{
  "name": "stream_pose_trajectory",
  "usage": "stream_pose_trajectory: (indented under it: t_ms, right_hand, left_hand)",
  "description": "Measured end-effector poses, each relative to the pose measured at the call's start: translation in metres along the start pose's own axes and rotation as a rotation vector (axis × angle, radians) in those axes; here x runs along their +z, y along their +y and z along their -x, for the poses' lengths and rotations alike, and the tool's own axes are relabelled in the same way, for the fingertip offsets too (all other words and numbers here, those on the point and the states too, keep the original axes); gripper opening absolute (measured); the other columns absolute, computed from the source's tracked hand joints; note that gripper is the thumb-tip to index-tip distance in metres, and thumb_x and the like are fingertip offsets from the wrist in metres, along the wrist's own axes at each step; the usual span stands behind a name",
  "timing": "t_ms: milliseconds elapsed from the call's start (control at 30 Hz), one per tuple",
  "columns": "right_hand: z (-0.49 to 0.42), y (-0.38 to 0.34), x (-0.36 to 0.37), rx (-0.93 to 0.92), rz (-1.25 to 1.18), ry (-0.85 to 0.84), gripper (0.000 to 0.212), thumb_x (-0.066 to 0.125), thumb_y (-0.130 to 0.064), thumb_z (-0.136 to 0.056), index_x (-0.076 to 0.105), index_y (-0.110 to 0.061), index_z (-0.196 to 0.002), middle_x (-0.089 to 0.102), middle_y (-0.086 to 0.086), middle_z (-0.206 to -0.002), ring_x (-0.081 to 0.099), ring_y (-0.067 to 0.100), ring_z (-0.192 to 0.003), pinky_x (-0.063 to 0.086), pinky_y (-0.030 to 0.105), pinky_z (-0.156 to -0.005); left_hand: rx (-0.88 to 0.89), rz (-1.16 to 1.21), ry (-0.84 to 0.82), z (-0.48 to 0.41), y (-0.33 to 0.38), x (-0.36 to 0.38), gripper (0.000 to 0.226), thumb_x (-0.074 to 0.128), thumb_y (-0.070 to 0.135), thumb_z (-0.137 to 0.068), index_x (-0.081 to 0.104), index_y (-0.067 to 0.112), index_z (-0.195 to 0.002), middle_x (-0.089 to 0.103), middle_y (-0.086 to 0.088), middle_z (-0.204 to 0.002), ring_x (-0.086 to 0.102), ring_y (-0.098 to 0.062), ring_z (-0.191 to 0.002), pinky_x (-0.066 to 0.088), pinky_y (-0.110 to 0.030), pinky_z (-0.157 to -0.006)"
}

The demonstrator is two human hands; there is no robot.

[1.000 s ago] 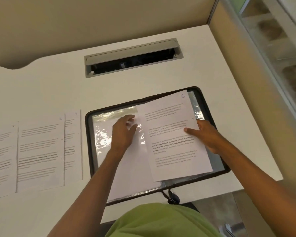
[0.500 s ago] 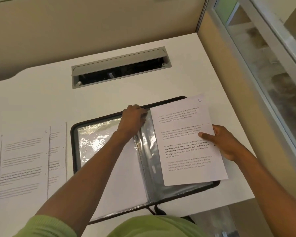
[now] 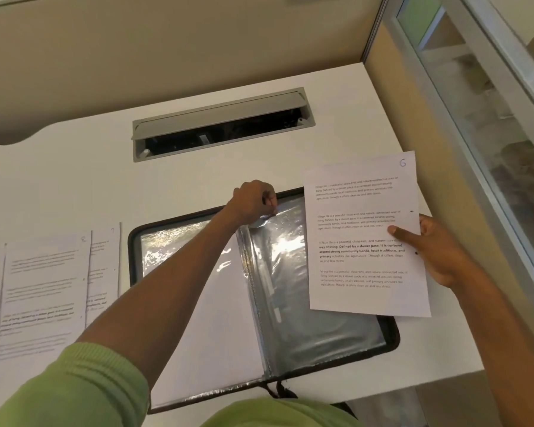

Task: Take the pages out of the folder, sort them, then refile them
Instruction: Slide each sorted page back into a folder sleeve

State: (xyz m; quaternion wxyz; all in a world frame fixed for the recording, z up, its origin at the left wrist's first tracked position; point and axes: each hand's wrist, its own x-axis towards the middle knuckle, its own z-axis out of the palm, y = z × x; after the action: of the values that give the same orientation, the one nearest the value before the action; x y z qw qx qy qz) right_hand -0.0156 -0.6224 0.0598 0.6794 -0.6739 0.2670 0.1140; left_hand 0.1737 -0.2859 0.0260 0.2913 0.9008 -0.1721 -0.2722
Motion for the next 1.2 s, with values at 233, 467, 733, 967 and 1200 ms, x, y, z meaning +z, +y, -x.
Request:
stream_pose_trajectory:
  t_ms: [233, 467, 733, 967, 1200]
  right_hand:
    - [0.002, -0.004, 0.0, -0.045, -0.017, 0.012, 0.099, 0.096, -0.063, -0.041, 0.069, -0.017, -0.124, 0.075, 0.003, -0.12, 0.074, 0.025, -0.105, 0.061, 0.042, -0.087]
    - [-0.001, -0.016, 0.001, -0.045, -0.046, 0.074, 0.042, 0.075, -0.018, -0.087, 0.067, -0.011, -0.128, 0.077, 0.0, -0.115, 0.072, 0.029, -0.109, 0.062, 0.035, -0.084]
    - [-0.009, -0.046, 0.006, -0.153, 0.044, 0.146, 0.06, 0.082, -0.042, -0.069, 0.07, -0.018, -0.123, 0.075, -0.003, -0.118, 0.073, 0.021, -0.107, 0.061, 0.044, -0.092]
    - [-0.045, -0.114, 0.043, -0.469, 0.197, 0.179, 0.034, 0.07, -0.02, -0.098, 0.065, -0.01, -0.13, 0.073, -0.004, -0.122, 0.072, 0.014, -0.109, 0.061, 0.035, -0.089]
    - [-0.084, -0.181, 0.106, -0.685, 0.377, 0.016, 0.029, 0.066, -0.022, -0.1, 0.069, -0.01, -0.126, 0.074, -0.002, -0.119, 0.072, 0.011, -0.105, 0.06, 0.038, -0.092]
  left_hand:
    - [0.079, 0.02, 0.106, 0.006, -0.005, 0.011, 0.017, 0.075, 0.007, -0.083, 0.076, 0.022, -0.075, 0.075, 0.01, -0.073, 0.07, -0.016, -0.074, 0.054, -0.032, -0.076]
    - [0.207, -0.065, 0.303, 0.013, -0.016, 0.024, 0.014, 0.076, 0.02, -0.086, 0.077, 0.028, -0.074, 0.075, 0.012, -0.078, 0.066, -0.008, -0.081, 0.045, -0.04, -0.089]
    - [0.337, -0.155, 0.465, 0.026, -0.026, 0.039, 0.003, 0.075, 0.024, -0.096, 0.074, 0.022, -0.094, 0.069, 0.009, -0.089, 0.055, -0.018, -0.09, 0.029, -0.032, -0.082]
    - [0.266, -0.075, 0.458, 0.037, -0.03, 0.045, 0.01, 0.077, 0.033, -0.094, 0.08, 0.028, -0.101, 0.059, 0.004, -0.1, 0.03, -0.012, -0.098, 0.031, -0.031, -0.088]
    - [0.4, -0.169, 0.485, 0.036, -0.037, 0.043, 0.014, 0.078, 0.041, -0.09, 0.083, 0.029, -0.096, 0.075, 0.018, -0.095, 0.051, -0.016, -0.099, 0.029, -0.037, -0.089]
